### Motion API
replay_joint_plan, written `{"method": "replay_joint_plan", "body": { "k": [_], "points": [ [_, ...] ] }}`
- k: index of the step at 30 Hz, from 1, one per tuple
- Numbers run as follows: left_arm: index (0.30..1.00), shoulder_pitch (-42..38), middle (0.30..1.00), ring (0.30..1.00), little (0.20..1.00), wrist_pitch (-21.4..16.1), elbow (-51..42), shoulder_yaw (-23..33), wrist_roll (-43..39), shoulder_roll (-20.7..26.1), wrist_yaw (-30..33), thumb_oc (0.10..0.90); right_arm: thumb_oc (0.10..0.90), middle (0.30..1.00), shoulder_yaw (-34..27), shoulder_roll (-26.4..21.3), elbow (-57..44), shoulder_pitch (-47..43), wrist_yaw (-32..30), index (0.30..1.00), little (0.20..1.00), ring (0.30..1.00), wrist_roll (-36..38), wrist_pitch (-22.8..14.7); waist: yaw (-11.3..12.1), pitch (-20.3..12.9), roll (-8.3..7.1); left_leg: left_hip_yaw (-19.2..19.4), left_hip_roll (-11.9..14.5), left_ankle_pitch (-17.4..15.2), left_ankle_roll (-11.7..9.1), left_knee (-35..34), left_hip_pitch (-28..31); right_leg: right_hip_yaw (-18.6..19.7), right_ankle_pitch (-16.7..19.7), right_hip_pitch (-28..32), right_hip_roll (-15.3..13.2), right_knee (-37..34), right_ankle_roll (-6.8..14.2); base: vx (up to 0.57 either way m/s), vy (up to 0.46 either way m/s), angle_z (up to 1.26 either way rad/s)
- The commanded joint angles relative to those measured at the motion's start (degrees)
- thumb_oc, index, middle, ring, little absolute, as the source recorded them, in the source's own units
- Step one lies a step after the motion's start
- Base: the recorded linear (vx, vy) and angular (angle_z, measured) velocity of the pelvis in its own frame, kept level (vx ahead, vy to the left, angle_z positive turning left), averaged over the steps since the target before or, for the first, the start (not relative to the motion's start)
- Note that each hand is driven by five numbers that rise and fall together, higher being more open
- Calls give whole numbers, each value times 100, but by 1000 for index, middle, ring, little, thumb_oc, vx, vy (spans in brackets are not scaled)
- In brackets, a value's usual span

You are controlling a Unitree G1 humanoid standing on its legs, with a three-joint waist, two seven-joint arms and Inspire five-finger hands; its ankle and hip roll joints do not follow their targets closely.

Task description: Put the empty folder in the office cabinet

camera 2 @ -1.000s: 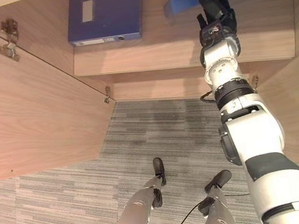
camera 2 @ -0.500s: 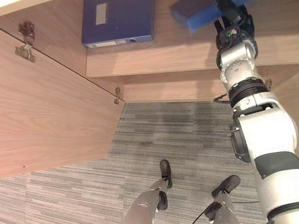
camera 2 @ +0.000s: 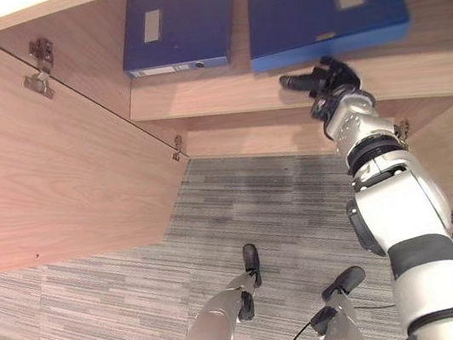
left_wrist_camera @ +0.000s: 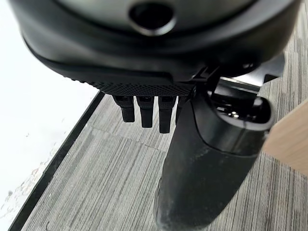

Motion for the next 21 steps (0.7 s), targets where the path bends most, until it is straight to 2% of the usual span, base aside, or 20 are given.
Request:
{"method": "replay_joint_plan", "body": {
  "k": [1, 8, 9, 12, 13, 17, 21],
  "points": [
    [900, 555, 900, 900, 900, 37, 326, -45, 259, 834, 26, 800, 800, 900, 287, 106, -350, -195, 509, 900, 900, 900, -702, -103, 226, -268, -145, -1085, 163, -344, -649, -524, 308, 540, -561, -129, -109, 655, 666, 0, 0, 0],
    [900, 599, 900, 900, 900, -20, 293, -17, 284, 789, 45, 800, 800, 900, 963, 250, -659, -345, 564, 900, 900, 900, -1643, -274, 271, -213, -90, -1120, 162, -290, -666, -489, 206, 547, -553, -198, -113, 674, 655, -9, 2, 0],
    [900, 596, 900, 900, 900, -44, 339, -25, 290, 769, 90, 800, 800, 900, 1158, 236, -517, -509, 383, 900, 900, 900, -2135, -337, 291, -212, -95, -1138, 159, -263, -671, -494, 175, 540, -554, -202, -101, 654, 651, 0, 0, 0],
    [900, 591, 900, 900, 900, -61, 394, -21, 301, 759, 130, 800, 800, 900, 1187, 209, -440, -608, 268, 900, 900, 900, -2298, -353, 293, -203, -93, -1145, 155, -251, -672, -499, 161, 534, -552, -199, -97, 644, 651, 0, 0, 0],
    [900, 608, 900, 900, 900, -92, 452, -29, 339, 754, 185, 800, 800, 900, 1314, 86, -281, -798, 13, 900, 900, 900, -2690, -399, 332, -197, -93, -1196, 136, -215, -677, -519, 127, 511, -552, -186, -95, 623, 658, 0, 0, 0],
    [900, 599, 900, 900, 900, -159, 446, -62, 333, 776, 279, 800, 800, 900, 1277, -247, -159, -960, -256, 900, 900, 900, -2833, -416, 388, -176, -93, -1268, 106, -156, -685, -604, 116, 441, -545, -129, -83, 563, 665, 0, -2, 5],
    [900, 608, 900, 900, 900, -176, 364, -140, 307, 742, 307, 800, 800, 900, 1481, -286, -227, -975, -310, 900, 900, 900, -3145, -360, 364, -181, -147, -1278, 79, -163, -677, -623, 122, 439, -485, -75, -53, 459, 675, 8, 26, 11]
  ]
}}
